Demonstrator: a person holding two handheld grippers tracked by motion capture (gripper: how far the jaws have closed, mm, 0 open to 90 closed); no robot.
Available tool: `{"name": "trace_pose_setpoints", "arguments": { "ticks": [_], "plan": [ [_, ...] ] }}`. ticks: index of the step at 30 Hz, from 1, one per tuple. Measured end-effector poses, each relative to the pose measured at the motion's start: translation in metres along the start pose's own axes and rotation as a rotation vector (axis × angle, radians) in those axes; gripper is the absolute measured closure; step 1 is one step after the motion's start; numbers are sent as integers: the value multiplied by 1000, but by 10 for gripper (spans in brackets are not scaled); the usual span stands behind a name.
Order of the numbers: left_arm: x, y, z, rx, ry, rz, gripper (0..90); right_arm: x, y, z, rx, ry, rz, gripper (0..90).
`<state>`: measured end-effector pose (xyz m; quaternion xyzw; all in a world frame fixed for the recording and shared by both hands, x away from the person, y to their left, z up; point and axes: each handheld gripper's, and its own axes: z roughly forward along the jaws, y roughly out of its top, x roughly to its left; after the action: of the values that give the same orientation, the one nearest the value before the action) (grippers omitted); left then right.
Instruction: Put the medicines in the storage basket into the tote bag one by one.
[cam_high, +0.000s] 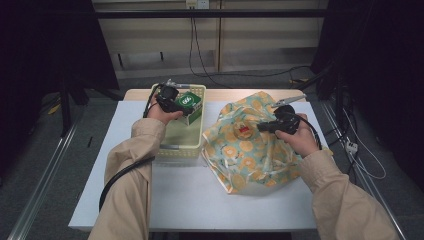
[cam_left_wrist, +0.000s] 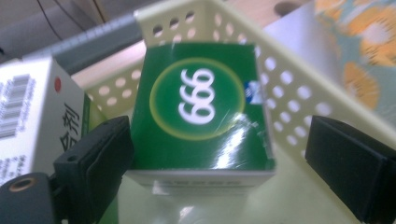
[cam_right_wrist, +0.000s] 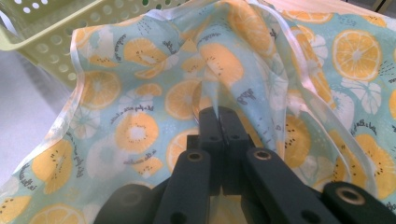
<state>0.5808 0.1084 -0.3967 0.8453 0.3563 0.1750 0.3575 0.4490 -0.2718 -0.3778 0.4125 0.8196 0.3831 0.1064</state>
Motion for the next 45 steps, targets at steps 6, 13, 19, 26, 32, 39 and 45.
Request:
{"name": "trace_pose_setpoints", "arguments": {
  "ticks": [6,13,19,26,32,39,45],
  "plan": [
    [1,1,10,17,11,-12,76,0,0,1,3,-1,-5,900],
    [1,-4,24,80,30,-21,91,-1,0,1,4,-4,-1,900],
    [-5,-2,23,82,43,-54,151,-3,-1,2,5,-6,3,900],
    [-9,1,5,124,50,-72,161,-1,-1,-2,-1,-11,1,900],
    [-14,7,-18,111,32,-85,163,0,0,-4,-4,-21,6,900],
    [-14,8,-44,104,28,-92,167,1,0,-4,0,-33,9,900],
    [-15,7,-55,95,11,-99,171,2,0,-3,-1,-35,3,900]
  ]
}}
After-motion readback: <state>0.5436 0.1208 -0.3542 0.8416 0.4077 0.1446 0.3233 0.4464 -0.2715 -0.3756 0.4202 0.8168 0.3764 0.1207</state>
